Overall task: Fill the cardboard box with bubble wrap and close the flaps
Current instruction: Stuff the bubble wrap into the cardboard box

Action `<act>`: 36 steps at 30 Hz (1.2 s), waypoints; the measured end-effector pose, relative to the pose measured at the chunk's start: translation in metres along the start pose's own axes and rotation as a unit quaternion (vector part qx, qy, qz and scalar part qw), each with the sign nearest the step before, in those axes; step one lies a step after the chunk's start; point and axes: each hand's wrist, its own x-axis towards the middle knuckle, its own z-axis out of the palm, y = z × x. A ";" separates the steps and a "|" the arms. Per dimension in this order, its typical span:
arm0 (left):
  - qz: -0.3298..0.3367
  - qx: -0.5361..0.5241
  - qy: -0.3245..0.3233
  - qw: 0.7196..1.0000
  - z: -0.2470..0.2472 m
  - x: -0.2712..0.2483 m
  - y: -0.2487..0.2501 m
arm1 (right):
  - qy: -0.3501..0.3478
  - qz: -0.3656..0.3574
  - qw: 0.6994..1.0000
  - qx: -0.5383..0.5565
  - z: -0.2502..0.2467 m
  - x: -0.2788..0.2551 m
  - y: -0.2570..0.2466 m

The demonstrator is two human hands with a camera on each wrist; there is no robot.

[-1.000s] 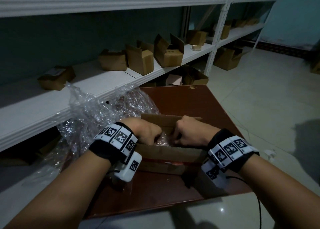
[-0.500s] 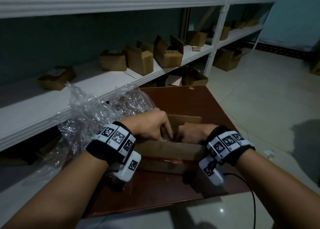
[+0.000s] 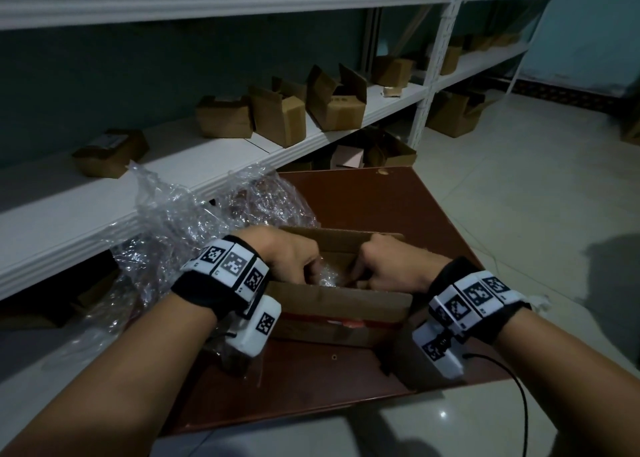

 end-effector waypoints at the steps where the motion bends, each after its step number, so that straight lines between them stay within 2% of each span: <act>1: 0.005 0.000 0.001 1.000 0.000 0.001 -0.002 | 0.020 -0.005 1.000 0.010 0.000 -0.001 0.001; 4: 0.025 -0.011 0.002 1.000 0.001 0.001 -0.006 | 0.085 -0.030 0.995 0.030 -0.005 -0.006 -0.004; 6: 0.044 -0.005 0.048 0.998 0.001 0.001 -0.009 | 0.106 -0.025 0.994 0.000 -0.008 -0.007 -0.005; 10: 0.075 -0.032 0.185 0.979 0.001 0.000 -0.013 | 0.050 0.008 0.995 -0.083 -0.008 -0.002 -0.001; 15: 0.080 -0.010 0.223 0.972 0.002 0.000 -0.014 | 0.036 0.007 0.997 -0.072 -0.004 0.001 0.002; 18: 0.074 0.021 0.234 0.969 0.000 -0.002 -0.010 | 0.073 -0.013 0.997 -0.021 -0.007 -0.003 -0.001; 21: 0.049 0.081 0.230 0.969 0.000 -0.004 -0.005 | 0.110 -0.046 0.993 0.015 -0.011 -0.005 -0.010; 25: 0.022 0.103 0.237 0.966 0.002 -0.005 -0.006 | 0.052 -0.009 0.999 -0.013 -0.012 -0.006 -0.006; 28: 0.006 0.118 0.229 0.966 0.003 -0.006 -0.005 | 0.039 0.004 0.999 -0.022 -0.010 -0.004 0.000; 32: -0.024 0.137 0.165 0.977 0.002 -0.002 -0.002 | 0.010 0.028 0.997 -0.071 -0.008 -0.001 0.001; 36: -0.077 0.098 0.028 0.992 0.005 0.010 0.004 | -0.028 0.081 0.996 -0.040 -0.006 0.005 -0.001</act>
